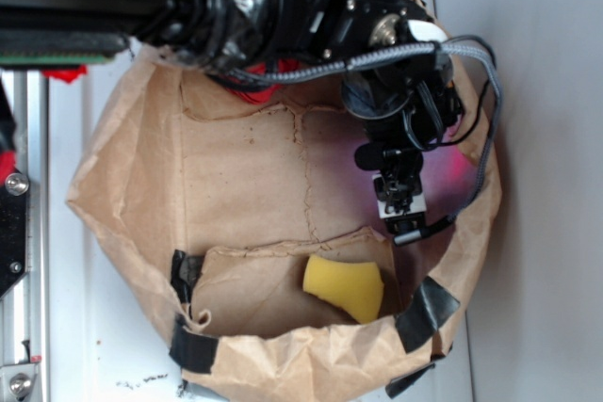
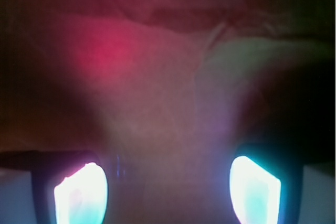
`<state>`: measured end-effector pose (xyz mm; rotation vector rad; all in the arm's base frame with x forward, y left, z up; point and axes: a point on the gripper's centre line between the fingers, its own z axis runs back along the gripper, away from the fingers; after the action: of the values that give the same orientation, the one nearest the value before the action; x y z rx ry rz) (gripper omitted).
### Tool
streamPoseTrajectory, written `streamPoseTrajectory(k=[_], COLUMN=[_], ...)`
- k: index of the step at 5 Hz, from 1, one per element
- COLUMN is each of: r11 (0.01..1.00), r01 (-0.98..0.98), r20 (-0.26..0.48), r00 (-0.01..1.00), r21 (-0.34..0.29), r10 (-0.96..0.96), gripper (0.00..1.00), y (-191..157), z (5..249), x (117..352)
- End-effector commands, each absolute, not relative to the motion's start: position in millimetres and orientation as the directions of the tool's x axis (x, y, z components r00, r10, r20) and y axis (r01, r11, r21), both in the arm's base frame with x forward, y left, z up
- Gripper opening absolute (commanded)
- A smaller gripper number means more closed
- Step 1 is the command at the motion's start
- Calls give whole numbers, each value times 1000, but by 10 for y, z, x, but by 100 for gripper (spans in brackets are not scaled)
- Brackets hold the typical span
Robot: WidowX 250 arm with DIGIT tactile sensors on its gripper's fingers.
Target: Grab the green sponge.
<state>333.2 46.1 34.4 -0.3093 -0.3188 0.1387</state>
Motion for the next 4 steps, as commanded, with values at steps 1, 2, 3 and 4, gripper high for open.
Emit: streamPoseTrajectory(k=[1,2,3,4], r11=[942,943,942,942], r01=[-101,-77,-68,-60], r20=[385,397,405,407], r00=[895,893,891,891], r21=[-320,-324,-328,-331], r10=[227,210,206,200], gripper=[100,100,100,100], y=[529,499,491,480], z=[797,862,896,967], x=[3237,3165,3145,3137])
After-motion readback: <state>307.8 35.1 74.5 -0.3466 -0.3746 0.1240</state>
